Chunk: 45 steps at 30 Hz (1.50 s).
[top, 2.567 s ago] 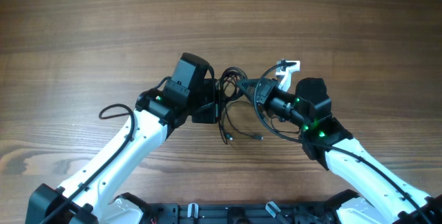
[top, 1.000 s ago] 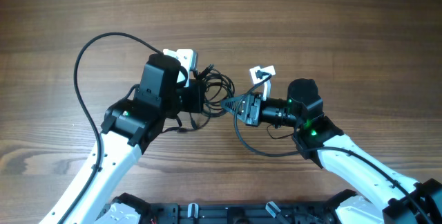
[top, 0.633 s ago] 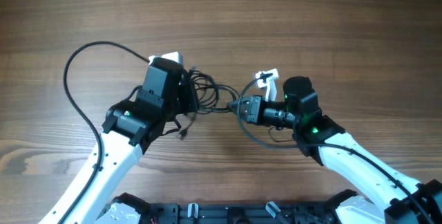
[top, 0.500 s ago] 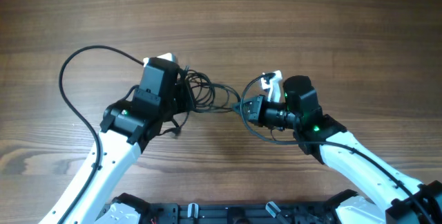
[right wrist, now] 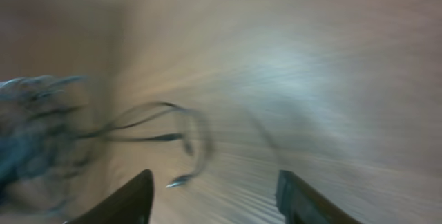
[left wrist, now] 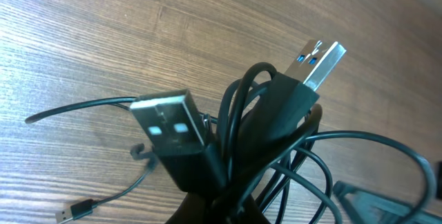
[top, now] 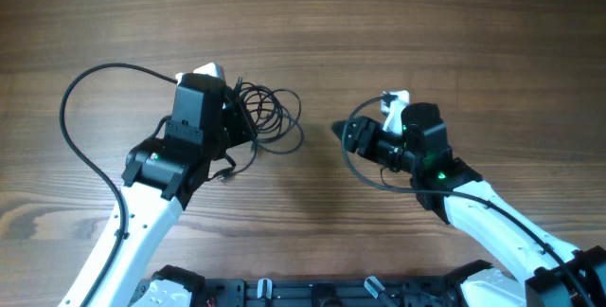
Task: Untangle cables
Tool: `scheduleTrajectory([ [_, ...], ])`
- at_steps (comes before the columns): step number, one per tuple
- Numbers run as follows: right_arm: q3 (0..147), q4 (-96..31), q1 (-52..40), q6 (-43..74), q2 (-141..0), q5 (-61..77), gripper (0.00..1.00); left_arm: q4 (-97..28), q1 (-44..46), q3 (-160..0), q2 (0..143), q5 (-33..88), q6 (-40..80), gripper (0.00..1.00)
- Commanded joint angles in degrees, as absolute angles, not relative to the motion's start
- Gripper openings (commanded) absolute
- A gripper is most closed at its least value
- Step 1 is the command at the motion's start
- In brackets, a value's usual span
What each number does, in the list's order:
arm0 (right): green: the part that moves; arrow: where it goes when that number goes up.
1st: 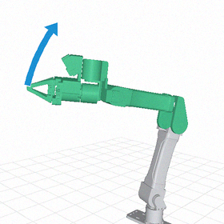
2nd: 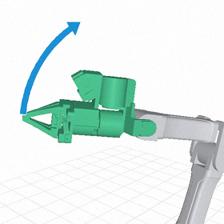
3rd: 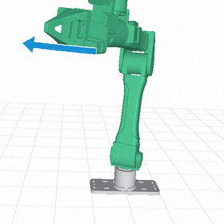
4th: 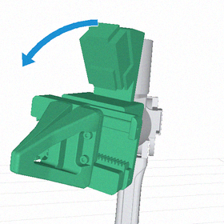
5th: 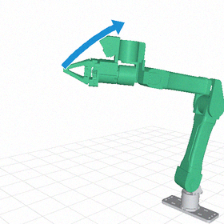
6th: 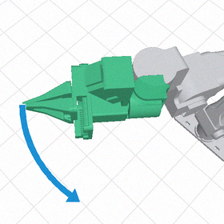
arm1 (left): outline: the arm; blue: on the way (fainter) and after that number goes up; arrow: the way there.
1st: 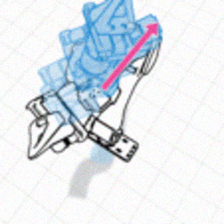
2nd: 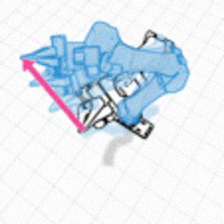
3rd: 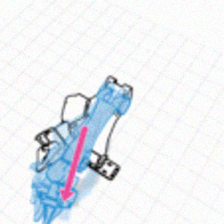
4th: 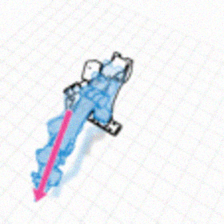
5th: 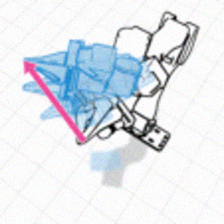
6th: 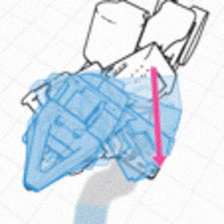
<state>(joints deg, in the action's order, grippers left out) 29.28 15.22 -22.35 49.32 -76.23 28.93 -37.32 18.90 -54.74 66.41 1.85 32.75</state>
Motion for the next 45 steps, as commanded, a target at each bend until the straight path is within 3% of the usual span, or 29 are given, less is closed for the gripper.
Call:
scheduleTrajectory([
  [1,29.34,22.68,-22.48,44.34,-76.51,40.58,0.71,-37.15,18.92,-55.35,66.0,2.81,31.77,0.04],
  [7,30.5,33.3,-22.48,43.24,-76.51,40.01,0.85,-37.01,21.52,-55.35,66.57,2.98,30.76,0.04],
  [19,42.94,3.68,-28.01,24.45,-76.51,26.83,0.8,-34.3,24.93,-55.35,66.65,2.96,29.82,0.04],
  [26,42.92,-4.25,-33.61,24.91,-76.69,8.49,0.8,-33.8,24.93,-55.35,66.65,3.33,29.85,0.04],
  [32,42.89,-6.87,-33.45,33.61,-78.22,-3.11,0.76,-33.67,24.93,-55.35,66.65,9.37,29.8,0.04],
  [39,42.89,-5.91,-33.26,34.65,-79.02,5.89,0.76,-33.63,24.93,-55.35,66.65,14.37,29.82,0.04],
  [45,42.92,-8.99,-33.23,34.65,-76.49,10.35,0.81,-34.3,24.93,-55.35,66.65,10.76,29.85,0.04],
])
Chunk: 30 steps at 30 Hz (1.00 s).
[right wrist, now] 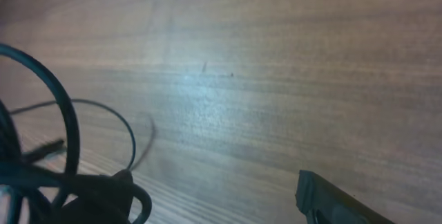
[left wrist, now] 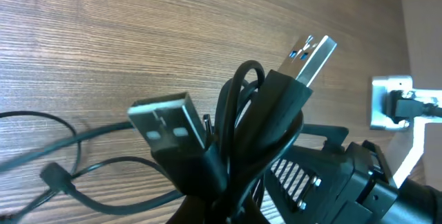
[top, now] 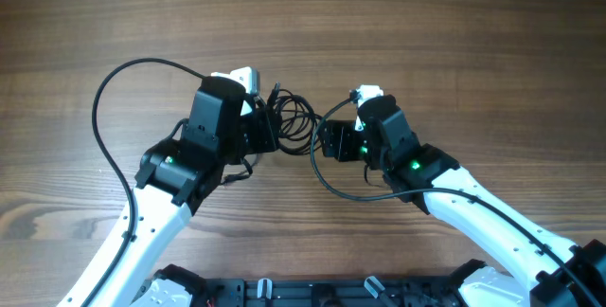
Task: Untangle cables
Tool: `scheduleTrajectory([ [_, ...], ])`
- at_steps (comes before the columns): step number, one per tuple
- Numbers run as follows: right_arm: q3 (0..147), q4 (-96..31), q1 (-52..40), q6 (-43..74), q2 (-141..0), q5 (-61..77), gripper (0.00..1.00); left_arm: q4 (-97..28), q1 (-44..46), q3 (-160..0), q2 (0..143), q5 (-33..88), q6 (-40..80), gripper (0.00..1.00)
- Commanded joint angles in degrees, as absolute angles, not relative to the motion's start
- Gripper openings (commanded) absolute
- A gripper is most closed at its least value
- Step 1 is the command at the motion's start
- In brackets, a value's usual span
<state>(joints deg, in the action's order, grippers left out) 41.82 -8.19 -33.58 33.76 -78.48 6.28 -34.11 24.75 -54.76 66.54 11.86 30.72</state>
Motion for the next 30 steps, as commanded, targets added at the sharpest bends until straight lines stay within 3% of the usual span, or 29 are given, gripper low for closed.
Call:
scheduleTrajectory([
  [1,42.92,-9.45,-33.21,34.63,-75.33,11.4,0.83,-34.59,24.93,-55.35,66.65,9.5,29.85,0.04],
  [11,42.92,-15.07,-33.15,35.16,-64.16,16.91,0.83,-35.31,24.93,-55.35,66.65,6.33,29.85,0.04],
  [23,42.85,-11.81,-33.21,36.21,-70.04,19.81,0.83,-35.35,25.3,-55.35,66.65,7.2,30.48,0.04],
  [30,42.85,-11.16,-33.19,40.77,-74.24,14.35,0.82,-35.35,26.65,-55.35,66.65,7.2,30.48,0.04],
])
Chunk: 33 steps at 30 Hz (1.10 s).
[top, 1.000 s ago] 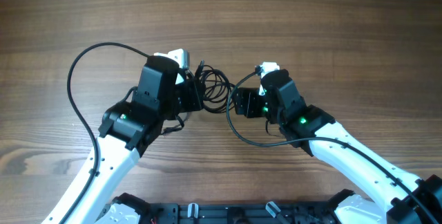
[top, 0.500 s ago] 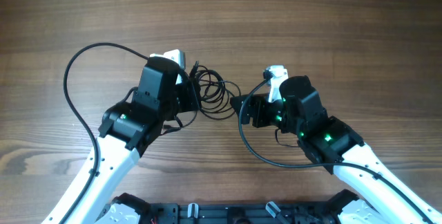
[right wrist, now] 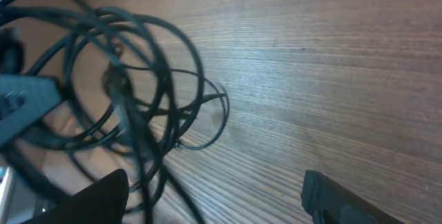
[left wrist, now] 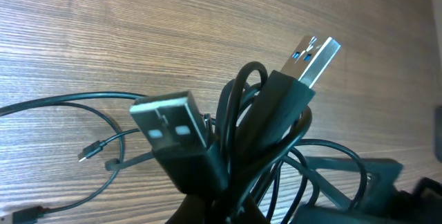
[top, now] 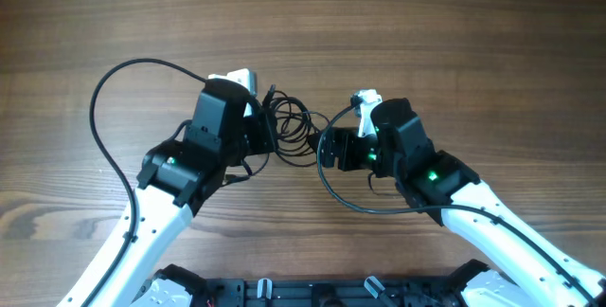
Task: Untangle cables
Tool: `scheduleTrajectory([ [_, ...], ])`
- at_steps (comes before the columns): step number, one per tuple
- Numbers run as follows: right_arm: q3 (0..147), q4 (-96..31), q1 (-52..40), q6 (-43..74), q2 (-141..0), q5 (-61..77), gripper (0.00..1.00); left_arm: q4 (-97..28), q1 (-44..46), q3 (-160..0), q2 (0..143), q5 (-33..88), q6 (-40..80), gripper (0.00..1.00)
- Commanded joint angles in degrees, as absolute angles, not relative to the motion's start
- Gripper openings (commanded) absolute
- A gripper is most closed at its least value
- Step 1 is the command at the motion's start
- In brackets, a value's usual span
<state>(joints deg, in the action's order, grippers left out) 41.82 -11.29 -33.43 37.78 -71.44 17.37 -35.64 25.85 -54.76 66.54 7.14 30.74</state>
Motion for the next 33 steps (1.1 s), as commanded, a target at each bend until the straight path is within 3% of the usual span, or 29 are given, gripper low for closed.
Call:
scheduleTrajectory([
  [1,42.85,-11.0,-33.21,41.06,-75.02,14.17,0.82,-35.33,26.87,-55.35,66.65,7.2,30.48,0.04],
  [16,42.85,-19.03,-28.14,48.6,-78.56,-7.35,0.83,-35.64,27.53,-55.35,64.71,7.2,30.39,0.04],
  [23,42.85,-21.32,-20.75,51.0,-78.56,-5.1,0.82,-36.51,27.49,-55.35,59.07,5.8,28.73,0.04],
  [33,42.7,-27.2,-19.35,54.17,-78.56,-8.25,0.81,-37.39,27.49,-55.35,54.96,1.85,28.82,0.04],
])
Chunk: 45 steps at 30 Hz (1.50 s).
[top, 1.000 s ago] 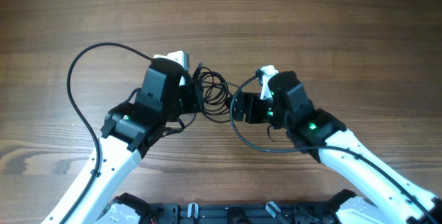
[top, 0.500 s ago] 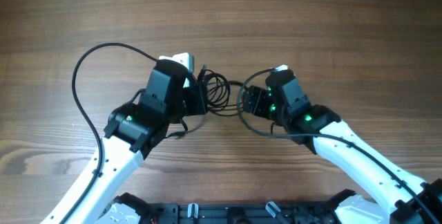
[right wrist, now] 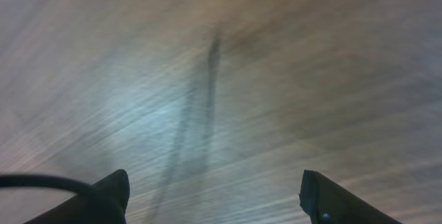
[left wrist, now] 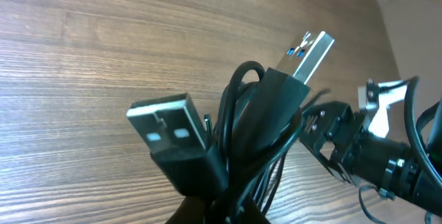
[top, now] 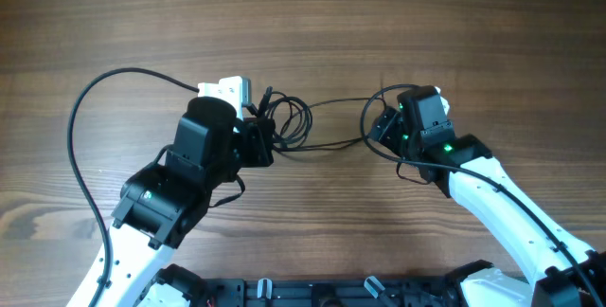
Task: Untangle cables
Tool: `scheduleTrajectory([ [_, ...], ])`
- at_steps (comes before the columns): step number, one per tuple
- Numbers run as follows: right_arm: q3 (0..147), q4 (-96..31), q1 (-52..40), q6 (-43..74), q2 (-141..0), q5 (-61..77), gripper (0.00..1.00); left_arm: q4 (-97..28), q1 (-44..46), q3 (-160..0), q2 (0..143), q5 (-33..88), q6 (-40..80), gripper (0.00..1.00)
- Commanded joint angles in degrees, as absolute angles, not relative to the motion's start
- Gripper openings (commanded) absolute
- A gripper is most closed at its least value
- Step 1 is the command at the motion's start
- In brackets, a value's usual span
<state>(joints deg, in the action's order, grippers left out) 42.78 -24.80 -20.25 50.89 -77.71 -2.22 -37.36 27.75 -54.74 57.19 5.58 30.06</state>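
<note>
A tangle of thin black cables hangs from my left gripper, which is shut on it left of centre. The left wrist view shows the bundle sticking up from the gripper, with two USB plugs on top. Two thin strands run from the tangle rightwards to my right gripper. In the blurred right wrist view that gripper has its fingers wide apart, with one cable lying against the left finger.
The wooden table carries only the cables. A black lead arcs out from the left wrist, and another loops round the right wrist. The right arm shows in the left wrist view.
My right gripper was at the tangle's right edge and is now farther right, with strands drawn out between it and the bundle. The left gripper has shifted slightly and still holds the bundle.
My left gripper held the bundle throughout. The right gripper first stood open, well to the right of the tangle. Then it was at the loops, with them between its fingers. Now it is back to the right with strands stretched across.
</note>
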Motion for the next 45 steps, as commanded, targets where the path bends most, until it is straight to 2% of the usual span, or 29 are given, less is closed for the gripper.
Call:
scheduleTrajectory([
  [1,42.65,-27.57,-19.35,54.0,-78.56,-8.36,0.81,-37.36,27.49,-55.35,54.59,1.13,28.99,0.04],
  [9,42.65,-30.11,-18.61,54.02,-78.56,-9.04,0.84,-37.36,27.49,-55.35,53.63,-5.15,35.05,0.04],
  [16,42.65,-35.62,-12.36,53.47,-78.56,-10.55,0.87,-38.02,27.49,-55.35,53.56,-12.25,40.53,0.04],
  [19,42.65,-34.89,-10.0,47.27,-78.54,-8.43,0.89,-37.74,27.49,-55.35,53.56,-13.43,41.23,0.04],
  [21,42.65,-33.28,-9.82,40.38,-78.54,-4.32,0.98,-37.34,27.49,-55.35,53.84,-13.34,41.23,0.04],
  [23,42.65,-30.5,-9.82,31.33,-78.54,2.81,1.0,-36.62,27.49,-55.35,54.48,-12.62,41.17,0.04],
  [25,42.65,-26.98,-9.8,23.22,-78.54,14.35,1.0,-35.48,27.49,-55.35,55.42,-10.81,39.59,0.04],
  [27,42.7,-22.98,-9.65,20.14,-78.5,26.22,1.0,-33.23,27.49,-55.35,56.77,-5.06,32.42,0.04],
  [31,42.7,-12.08,-9.65,19.46,-78.48,45.19,1.0,-30.3,27.49,-55.35,60.18,7.49,20.8,0.04],
  [35,42.68,1.87,-9.67,19.46,-78.5,61.28,1.0,-30.06,27.49,-55.35,64.2,9.37,19.44,0.04],
  [38,42.68,6.83,-9.67,19.51,-78.5,66.54,1.0,-28.21,27.49,-55.35,66.54,13.52,19.44,0.04],
  [42,42.63,6.7,-9.67,19.49,-78.56,66.26,1.0,-21.45,27.49,-55.35,69.32,25.43,17.32,0.04],
  [45,42.63,6.17,-9.67,19.53,-78.56,65.08,1.0,-19.03,27.49,-55.35,70.11,29.26,16.67,0.04],
])
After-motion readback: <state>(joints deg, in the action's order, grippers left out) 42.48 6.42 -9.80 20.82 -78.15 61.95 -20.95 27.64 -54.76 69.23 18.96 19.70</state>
